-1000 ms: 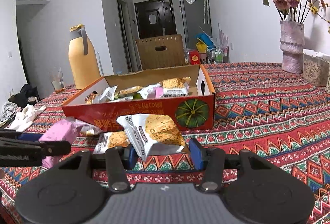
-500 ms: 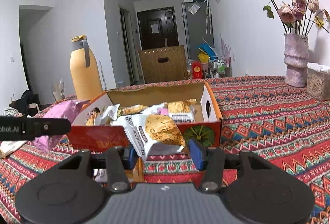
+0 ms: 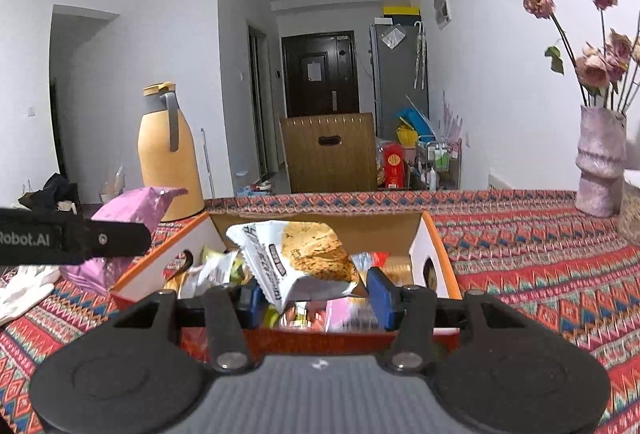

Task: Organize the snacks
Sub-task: 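Carry both packets over the box and open both grippers to drop them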

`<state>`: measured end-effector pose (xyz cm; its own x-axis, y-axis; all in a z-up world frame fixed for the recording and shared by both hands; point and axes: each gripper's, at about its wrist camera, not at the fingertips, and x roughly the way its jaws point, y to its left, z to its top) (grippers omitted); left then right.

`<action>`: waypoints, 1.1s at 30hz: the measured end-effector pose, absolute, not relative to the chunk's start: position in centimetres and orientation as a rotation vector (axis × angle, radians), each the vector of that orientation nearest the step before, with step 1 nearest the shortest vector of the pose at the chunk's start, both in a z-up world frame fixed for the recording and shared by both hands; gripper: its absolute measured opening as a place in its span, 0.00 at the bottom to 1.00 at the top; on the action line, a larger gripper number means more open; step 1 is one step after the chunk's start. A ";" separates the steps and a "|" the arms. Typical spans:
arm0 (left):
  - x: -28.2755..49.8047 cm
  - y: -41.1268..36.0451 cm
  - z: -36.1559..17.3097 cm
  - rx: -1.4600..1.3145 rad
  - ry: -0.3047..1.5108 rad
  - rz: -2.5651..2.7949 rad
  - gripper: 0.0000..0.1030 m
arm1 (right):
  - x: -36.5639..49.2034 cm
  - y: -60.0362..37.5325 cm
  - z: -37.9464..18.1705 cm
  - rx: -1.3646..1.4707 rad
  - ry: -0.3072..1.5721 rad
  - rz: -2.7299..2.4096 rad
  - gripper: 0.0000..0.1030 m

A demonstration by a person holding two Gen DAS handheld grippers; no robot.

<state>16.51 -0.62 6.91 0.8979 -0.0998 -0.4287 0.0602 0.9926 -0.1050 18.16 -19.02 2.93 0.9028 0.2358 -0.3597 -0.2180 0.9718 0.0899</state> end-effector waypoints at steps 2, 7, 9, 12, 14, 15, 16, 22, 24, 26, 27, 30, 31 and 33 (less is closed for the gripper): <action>17.5 -0.5 7.0 -0.098 0.446 -0.073 0.60 | 19.2 -18.9 3.2 0.044 0.374 0.232 0.48; 20.1 -0.5 6.7 -0.122 0.447 -0.045 0.60 | 21.3 -18.8 3.1 0.048 0.376 0.222 0.48; 21.1 -0.3 6.4 -0.133 0.449 -0.034 0.60 | 22.3 -18.7 2.9 0.054 0.379 0.213 0.48; 22.6 -0.2 5.7 -0.143 0.450 -0.009 0.60 | 23.7 -18.8 2.3 0.063 0.384 0.194 0.49; 23.6 -0.1 5.0 -0.147 0.453 0.009 0.60 | 24.4 -19.0 1.9 0.071 0.382 0.182 0.48; 23.9 0.0 4.6 -0.150 0.453 0.015 0.60 | 24.7 -19.0 1.6 0.073 0.382 0.176 0.49; 24.2 0.1 4.3 -0.152 0.455 0.019 0.60 | 25.0 -19.1 1.4 0.074 0.383 0.172 0.49; 25.6 0.6 2.5 -0.142 0.487 0.027 0.60 | 25.6 -19.0 0.3 0.063 0.405 0.166 0.49; 25.6 0.7 2.3 -0.145 0.491 0.025 0.60 | 25.6 -19.0 0.1 0.062 0.411 0.167 0.49; 25.7 0.8 2.0 -0.144 0.494 0.023 0.60 | 25.7 -19.0 0.2 0.063 0.412 0.164 0.49; 25.6 0.8 1.9 -0.145 0.496 0.022 0.61 | 25.7 -19.1 0.2 0.064 0.414 0.162 0.50; 25.3 0.9 1.9 -0.154 0.488 0.018 0.66 | 25.7 -19.2 0.1 0.069 0.419 0.154 0.51; 25.2 0.9 1.9 -0.158 0.483 0.019 0.76 | 25.7 -19.3 0.1 0.074 0.420 0.154 0.57; 24.9 1.2 2.0 -0.168 0.464 0.033 0.87 | 25.7 -19.4 0.1 0.082 0.414 0.141 0.74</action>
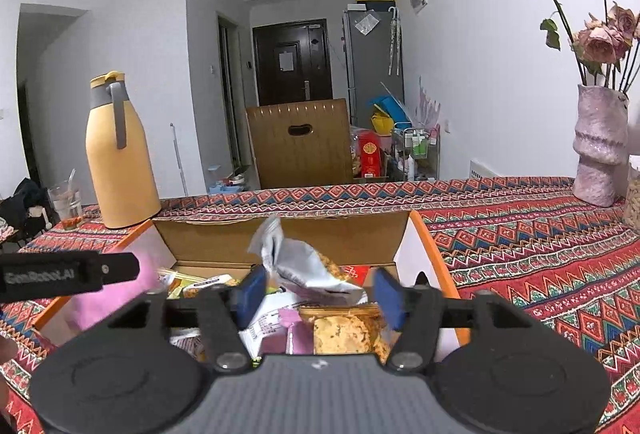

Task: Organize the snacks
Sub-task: 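Carry both packets over the box and open both grippers to drop them, then withdraw both grippers from the box toward the last packets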

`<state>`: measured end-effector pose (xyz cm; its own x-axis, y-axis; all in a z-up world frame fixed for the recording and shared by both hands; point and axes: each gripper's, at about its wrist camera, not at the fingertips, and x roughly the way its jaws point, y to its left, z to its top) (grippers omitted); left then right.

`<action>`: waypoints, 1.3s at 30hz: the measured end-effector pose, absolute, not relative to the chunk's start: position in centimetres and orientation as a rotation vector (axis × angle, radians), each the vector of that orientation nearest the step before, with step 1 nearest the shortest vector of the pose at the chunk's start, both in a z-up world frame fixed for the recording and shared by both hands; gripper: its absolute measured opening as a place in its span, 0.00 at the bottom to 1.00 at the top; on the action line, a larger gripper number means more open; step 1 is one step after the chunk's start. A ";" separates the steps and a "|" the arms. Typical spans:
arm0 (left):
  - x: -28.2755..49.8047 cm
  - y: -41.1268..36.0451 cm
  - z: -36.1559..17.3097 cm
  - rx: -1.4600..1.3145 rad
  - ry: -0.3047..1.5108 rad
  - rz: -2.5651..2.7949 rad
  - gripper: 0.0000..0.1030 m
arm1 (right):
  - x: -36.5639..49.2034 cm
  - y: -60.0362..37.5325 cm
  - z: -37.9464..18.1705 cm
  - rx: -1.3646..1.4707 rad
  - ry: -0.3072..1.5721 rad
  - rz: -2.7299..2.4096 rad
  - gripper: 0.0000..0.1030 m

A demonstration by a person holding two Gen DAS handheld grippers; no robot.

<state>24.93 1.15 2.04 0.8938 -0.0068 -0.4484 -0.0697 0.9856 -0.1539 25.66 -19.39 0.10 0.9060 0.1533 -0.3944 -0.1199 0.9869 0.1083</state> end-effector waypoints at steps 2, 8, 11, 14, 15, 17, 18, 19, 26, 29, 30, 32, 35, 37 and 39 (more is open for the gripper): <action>24.6 1.3 2.2 -0.174 0.452 0.036 0.90 | 25.5 -19.6 0.2 0.093 0.401 0.128 0.93; 24.1 1.5 2.5 -0.185 0.431 0.052 1.00 | 25.6 -20.1 0.1 0.130 0.412 0.121 1.00; 24.0 1.4 2.6 -0.185 0.429 0.050 1.00 | 25.5 -20.1 0.1 0.133 0.408 0.117 1.00; 23.7 1.4 2.9 -0.186 0.422 0.048 1.00 | 25.3 -20.2 0.2 0.140 0.401 0.116 1.00; 23.5 1.3 3.1 -0.187 0.418 0.045 1.00 | 25.3 -20.3 0.3 0.143 0.398 0.116 1.00; 23.0 1.0 3.5 -0.179 0.406 0.040 1.00 | 25.1 -20.4 0.4 0.147 0.394 0.118 1.00; 22.8 0.9 3.7 -0.175 0.400 0.041 1.00 | 25.1 -20.4 0.5 0.148 0.392 0.118 1.00; 22.5 0.8 3.9 -0.172 0.395 0.040 1.00 | 25.0 -20.4 0.6 0.149 0.389 0.119 1.00; 20.6 1.0 5.7 -0.167 0.381 0.040 1.00 | 23.4 -20.3 1.7 0.137 0.369 0.124 1.00; 19.5 1.4 5.9 -0.160 0.382 0.045 1.00 | 22.3 -20.1 1.8 0.124 0.377 0.131 1.00; 19.2 1.5 5.9 -0.159 0.386 0.047 1.00 | 21.9 -20.0 1.9 0.121 0.381 0.135 1.00; 18.5 2.0 5.8 -0.159 0.398 0.049 1.00 | 21.1 -19.8 1.8 0.118 0.393 0.146 1.00; 17.4 2.7 5.3 -0.159 0.419 0.053 1.00 | 20.0 -19.3 1.4 0.108 0.418 0.159 1.00; 16.7 3.2 4.9 -0.158 0.434 0.055 1.00 | 19.3 -18.8 1.1 0.095 0.439 0.168 1.00; 15.9 3.7 4.4 -0.153 0.453 0.059 1.00 | 18.6 -18.3 0.8 0.084 0.464 0.183 1.00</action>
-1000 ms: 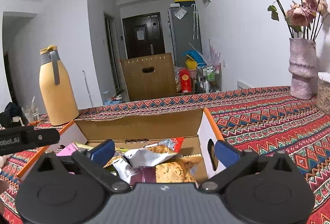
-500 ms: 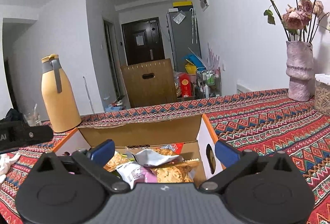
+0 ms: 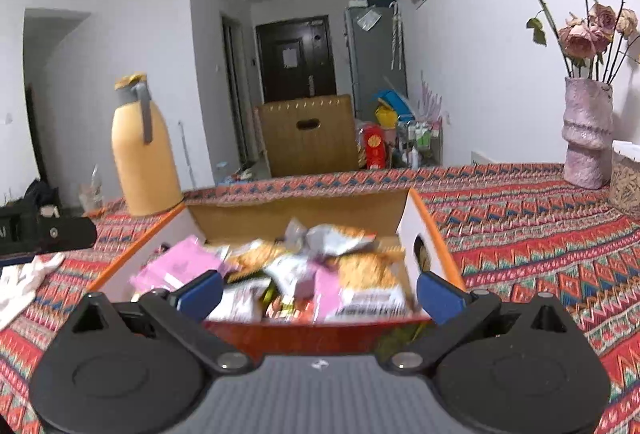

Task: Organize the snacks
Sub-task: 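Withdraw both grippers from the box toward the last packets, then grasp the white-and-gold cracker packet with the right gripper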

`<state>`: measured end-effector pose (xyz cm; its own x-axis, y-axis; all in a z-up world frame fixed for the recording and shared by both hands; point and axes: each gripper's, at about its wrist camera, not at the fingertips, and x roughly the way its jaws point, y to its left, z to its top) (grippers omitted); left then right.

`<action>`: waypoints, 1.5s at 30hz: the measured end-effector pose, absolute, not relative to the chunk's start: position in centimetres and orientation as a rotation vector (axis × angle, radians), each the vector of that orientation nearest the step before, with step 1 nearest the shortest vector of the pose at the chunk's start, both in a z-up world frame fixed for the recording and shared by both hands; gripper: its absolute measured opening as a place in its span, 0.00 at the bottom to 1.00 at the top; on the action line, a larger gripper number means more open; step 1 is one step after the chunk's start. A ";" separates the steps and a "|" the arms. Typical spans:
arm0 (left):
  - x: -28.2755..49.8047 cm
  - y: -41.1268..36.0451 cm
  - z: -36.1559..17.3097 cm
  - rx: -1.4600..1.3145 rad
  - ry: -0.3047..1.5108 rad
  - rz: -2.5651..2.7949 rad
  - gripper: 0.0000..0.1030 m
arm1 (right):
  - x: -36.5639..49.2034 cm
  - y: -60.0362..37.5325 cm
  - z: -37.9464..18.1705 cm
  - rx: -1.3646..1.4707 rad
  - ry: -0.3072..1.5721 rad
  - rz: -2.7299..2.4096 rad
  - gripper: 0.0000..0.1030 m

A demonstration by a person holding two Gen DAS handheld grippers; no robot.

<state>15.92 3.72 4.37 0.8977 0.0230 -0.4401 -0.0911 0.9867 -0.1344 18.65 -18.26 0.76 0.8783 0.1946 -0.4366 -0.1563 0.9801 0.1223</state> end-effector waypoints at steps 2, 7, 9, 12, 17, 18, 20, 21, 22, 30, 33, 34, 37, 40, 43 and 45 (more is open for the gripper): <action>15.2 4.3 3.8 -0.149 0.474 0.065 1.00 | 18.2 -17.6 0.3 0.071 0.489 0.194 1.00; 13.8 5.6 2.3 -0.139 0.517 0.072 1.00 | 17.8 -15.7 -1.4 0.043 0.585 0.225 1.00; 13.4 6.1 1.6 -0.138 0.539 0.077 1.00 | 17.9 -14.9 -2.1 0.023 0.619 0.235 1.00; 13.0 6.7 0.5 -0.135 0.572 0.090 1.00 | 18.1 -13.7 -2.9 -0.009 0.657 0.244 1.00; 12.8 7.9 -1.4 -0.148 0.617 0.106 1.00 | 19.2 -12.7 -3.8 -0.031 0.716 0.231 1.00; 12.9 8.1 -1.5 -0.155 0.622 0.107 1.00 | 19.5 -12.4 -3.9 -0.034 0.729 0.228 1.00; 13.0 8.5 -1.9 -0.172 0.626 0.103 1.00 | 20.0 -11.9 -4.3 -0.038 0.748 0.230 1.00; 13.0 8.6 -2.0 -0.178 0.628 0.103 1.00 | 20.1 -11.7 -4.5 -0.039 0.756 0.232 1.00; 13.0 8.8 -2.2 -0.182 0.631 0.104 1.00 | 20.2 -11.5 -4.8 -0.041 0.766 0.233 1.00; 13.1 9.4 -2.9 -0.229 0.638 0.095 1.00 | 20.4 -11.0 -5.7 -0.048 0.756 0.208 1.00; 13.2 9.7 -3.1 -0.248 0.639 0.094 1.00 | 20.2 -10.9 -5.7 -0.054 0.752 0.209 1.00; 13.2 9.8 -3.2 -0.253 0.639 0.093 1.00 | 20.2 -10.8 -5.7 -0.057 0.751 0.214 1.00; 13.2 9.8 -3.3 -0.260 0.643 0.091 1.00 | 19.9 -10.6 -5.7 -0.072 0.747 0.236 1.00; 13.1 9.9 -3.3 -0.265 0.642 0.091 1.00 | 19.9 -10.6 -5.7 -0.073 0.747 0.244 1.00; 13.1 10.0 -3.3 -0.273 0.639 0.089 1.00 | 19.9 -10.6 -5.6 -0.073 0.746 0.251 1.00; 13.0 10.0 -3.3 -0.277 0.638 0.088 1.00 | 19.6 -10.6 -5.6 -0.075 0.736 0.269 0.94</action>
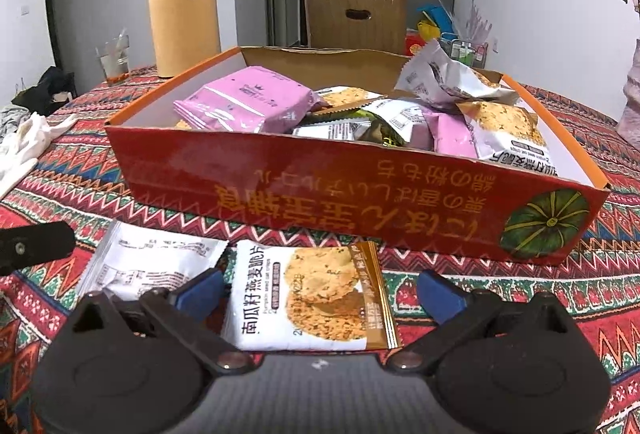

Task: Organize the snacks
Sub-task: 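Grasp the white-and-gold cracker packet with the right gripper, then grasp the white packet with the left gripper while the right holds its cracker packet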

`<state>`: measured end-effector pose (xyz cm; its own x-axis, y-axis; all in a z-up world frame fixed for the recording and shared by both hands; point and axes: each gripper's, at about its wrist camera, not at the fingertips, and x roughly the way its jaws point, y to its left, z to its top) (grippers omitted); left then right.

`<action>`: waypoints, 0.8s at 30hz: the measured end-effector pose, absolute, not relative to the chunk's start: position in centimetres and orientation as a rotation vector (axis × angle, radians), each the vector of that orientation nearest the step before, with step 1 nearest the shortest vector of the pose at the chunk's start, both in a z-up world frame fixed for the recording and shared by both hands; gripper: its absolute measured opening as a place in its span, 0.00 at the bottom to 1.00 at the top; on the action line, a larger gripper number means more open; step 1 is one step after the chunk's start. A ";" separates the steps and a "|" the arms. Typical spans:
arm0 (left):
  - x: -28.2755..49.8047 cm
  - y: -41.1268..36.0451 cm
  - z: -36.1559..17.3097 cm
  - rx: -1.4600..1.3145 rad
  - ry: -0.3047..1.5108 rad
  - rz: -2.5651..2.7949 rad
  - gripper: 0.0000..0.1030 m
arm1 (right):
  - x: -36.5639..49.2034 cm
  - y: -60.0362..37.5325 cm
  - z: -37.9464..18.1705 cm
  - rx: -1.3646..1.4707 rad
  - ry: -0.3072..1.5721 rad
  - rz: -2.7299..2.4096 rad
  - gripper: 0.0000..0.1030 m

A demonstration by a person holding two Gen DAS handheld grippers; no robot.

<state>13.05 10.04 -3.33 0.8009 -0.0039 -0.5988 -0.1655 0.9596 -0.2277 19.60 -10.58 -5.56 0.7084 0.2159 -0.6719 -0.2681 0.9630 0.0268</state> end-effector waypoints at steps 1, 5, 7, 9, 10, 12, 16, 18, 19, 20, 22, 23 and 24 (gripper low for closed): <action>13.0 10.0 -3.3 -0.278 0.638 0.087 1.00 | 19.3 -10.5 -5.5 -0.079 0.726 0.284 0.87; 13.1 10.1 -3.4 -0.278 0.638 0.085 1.00 | 18.1 -10.2 -5.2 -0.093 0.701 0.322 0.64; 13.1 10.0 -3.4 -0.277 0.640 0.085 1.00 | 17.8 -10.3 -5.0 -0.087 0.697 0.331 0.55; 13.1 10.0 -3.4 -0.275 0.641 0.086 1.00 | 17.5 -10.5 -4.9 -0.085 0.693 0.333 0.51; 13.1 9.9 -3.4 -0.274 0.642 0.087 1.00 | 17.4 -10.6 -4.8 -0.081 0.691 0.334 0.50; 13.1 9.9 -3.5 -0.272 0.645 0.090 1.00 | 17.2 -10.9 -4.7 -0.072 0.684 0.332 0.49; 13.2 9.7 -3.3 -0.261 0.655 0.091 1.00 | 16.3 -12.0 -4.2 -0.041 0.655 0.317 0.48; 13.4 9.4 -3.1 -0.246 0.668 0.089 1.00 | 16.0 -12.6 -3.9 -0.027 0.643 0.312 0.48; 13.4 9.2 -3.0 -0.238 0.675 0.085 1.00 | 15.7 -13.0 -3.8 -0.019 0.635 0.307 0.48; 13.5 8.9 -2.9 -0.231 0.684 0.082 1.00 | 15.6 -13.3 -3.7 -0.014 0.630 0.303 0.48; 13.6 8.3 -2.7 -0.226 0.704 0.070 1.00 | 15.2 -14.2 -3.4 0.000 0.617 0.294 0.49; 13.7 8.0 -2.6 -0.224 0.716 0.064 1.00 | 15.1 -14.6 -3.3 0.006 0.610 0.288 0.49; 13.9 7.5 -2.5 -0.218 0.726 0.059 1.00 | 14.9 -15.1 -3.3 0.010 0.604 0.281 0.49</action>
